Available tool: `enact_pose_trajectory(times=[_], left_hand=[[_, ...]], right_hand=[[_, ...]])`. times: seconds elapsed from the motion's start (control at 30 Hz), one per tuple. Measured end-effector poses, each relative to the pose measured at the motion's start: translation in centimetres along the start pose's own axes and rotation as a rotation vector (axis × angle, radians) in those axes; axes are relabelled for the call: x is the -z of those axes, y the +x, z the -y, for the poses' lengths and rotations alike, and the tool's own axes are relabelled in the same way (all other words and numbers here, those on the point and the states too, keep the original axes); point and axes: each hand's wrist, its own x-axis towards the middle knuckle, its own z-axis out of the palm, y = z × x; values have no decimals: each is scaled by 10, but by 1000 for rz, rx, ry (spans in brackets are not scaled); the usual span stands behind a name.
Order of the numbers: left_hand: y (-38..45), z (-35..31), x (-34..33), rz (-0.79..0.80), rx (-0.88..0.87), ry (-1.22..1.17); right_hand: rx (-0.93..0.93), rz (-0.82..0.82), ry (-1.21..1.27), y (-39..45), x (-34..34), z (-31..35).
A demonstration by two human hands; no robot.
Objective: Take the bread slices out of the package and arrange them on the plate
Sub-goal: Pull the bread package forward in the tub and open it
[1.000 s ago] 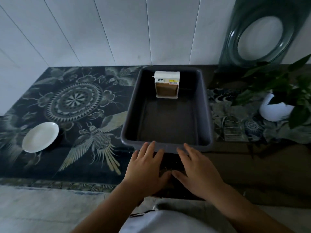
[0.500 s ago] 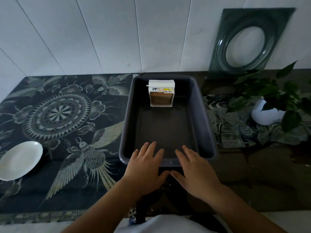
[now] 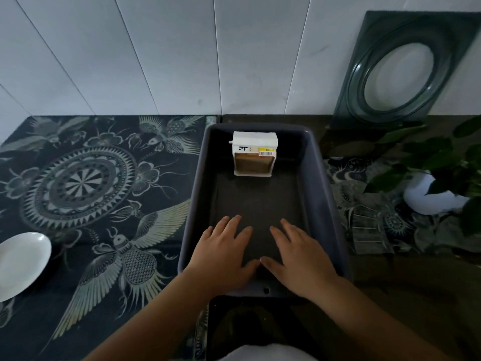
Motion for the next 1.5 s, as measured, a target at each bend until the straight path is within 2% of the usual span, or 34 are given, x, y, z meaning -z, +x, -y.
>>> enact_pose_trajectory(times=[0.33, 0.47, 0.63, 0.7, 0.83, 0.97, 1.2, 1.5], left_hand=[[108, 36, 24, -44, -31, 54], [155, 56, 38, -125, -52, 51], [226, 83, 55, -292, -123, 9], [256, 93, 56, -282, -144, 5], [306, 111, 53, -141, -170, 130], [331, 123, 51, -45, -177, 186], [343, 127, 49, -151, -223, 199], [326, 120, 47, -112, -198, 225]], right_hand=[[63, -120, -19, 120, 32, -29], [147, -311, -50, 174, 56, -44], [159, -411, -70, 244, 76, -62], [163, -398, -125, 270, 80, -67], [236, -312, -238, 308, 84, -77], [308, -320, -281, 328, 86, -86], [363, -334, -364, 344, 83, -91], [471, -350, -373, 332, 79, -95]])
